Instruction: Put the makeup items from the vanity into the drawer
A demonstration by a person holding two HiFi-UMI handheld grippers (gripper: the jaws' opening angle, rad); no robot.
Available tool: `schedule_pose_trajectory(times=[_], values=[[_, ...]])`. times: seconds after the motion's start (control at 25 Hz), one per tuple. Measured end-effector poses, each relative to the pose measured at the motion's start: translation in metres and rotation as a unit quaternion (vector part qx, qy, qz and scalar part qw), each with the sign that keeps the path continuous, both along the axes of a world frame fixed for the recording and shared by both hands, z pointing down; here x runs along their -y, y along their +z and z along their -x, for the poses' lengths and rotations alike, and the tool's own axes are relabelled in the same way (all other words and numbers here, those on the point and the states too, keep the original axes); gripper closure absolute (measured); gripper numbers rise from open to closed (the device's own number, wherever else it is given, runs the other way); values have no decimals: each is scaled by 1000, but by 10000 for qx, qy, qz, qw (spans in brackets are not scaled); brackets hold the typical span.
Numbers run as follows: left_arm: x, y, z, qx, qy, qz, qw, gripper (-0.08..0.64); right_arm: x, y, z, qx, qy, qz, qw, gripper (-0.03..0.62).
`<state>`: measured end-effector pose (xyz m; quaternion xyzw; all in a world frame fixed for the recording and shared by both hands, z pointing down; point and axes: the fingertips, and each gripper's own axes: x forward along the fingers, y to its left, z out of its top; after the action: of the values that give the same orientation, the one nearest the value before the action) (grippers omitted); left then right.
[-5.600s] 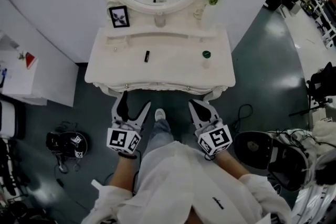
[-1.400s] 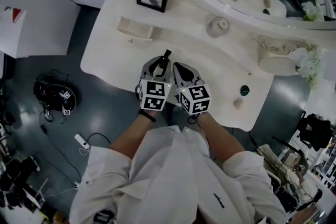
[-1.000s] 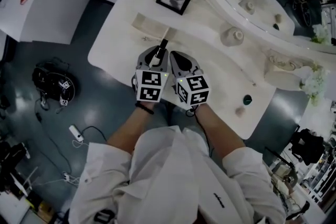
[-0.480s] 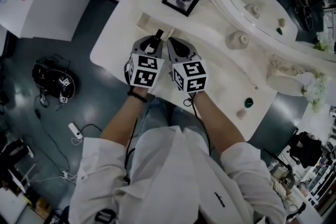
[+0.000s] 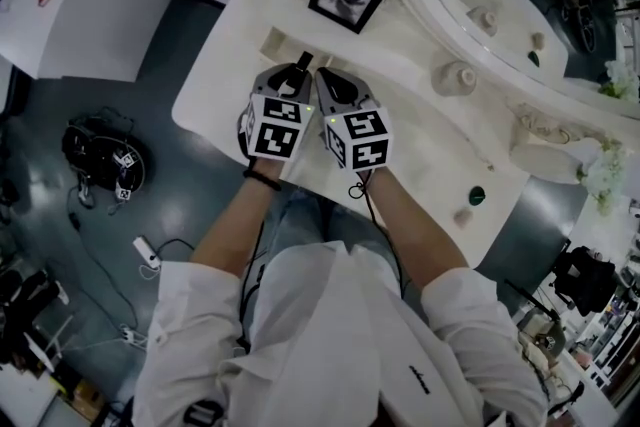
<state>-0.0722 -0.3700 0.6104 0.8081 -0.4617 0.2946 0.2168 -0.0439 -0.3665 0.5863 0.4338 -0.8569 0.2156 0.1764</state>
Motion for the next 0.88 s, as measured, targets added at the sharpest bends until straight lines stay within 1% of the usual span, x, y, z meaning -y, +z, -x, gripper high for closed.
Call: schedule_pose_trajectory(times=[0.28,0.48,0.52,0.6,0.72,0.88], values=[[5,4,-3,66,244,349,9991,445,5,-1,0,-6,41,15,10000,574],[10,4,-5,89,448,410,9981,443,5,-3,-3,-10,70,4,10000,574],[11,5,-6,93,470,418,9980,440,5,-4,-3,-7,80,-1,10000,574],[12,7,-6,75,485,466,9977,403,5,-5,-5,5,100,-18,9999,574],[11,7,-5,62,455,420,9981,399,3,-9,-10,44,149,-33,9999,574],[7,1,-1,25,368,184,9992,399,-3,-14,-24,153,333,-25,9993,574]])
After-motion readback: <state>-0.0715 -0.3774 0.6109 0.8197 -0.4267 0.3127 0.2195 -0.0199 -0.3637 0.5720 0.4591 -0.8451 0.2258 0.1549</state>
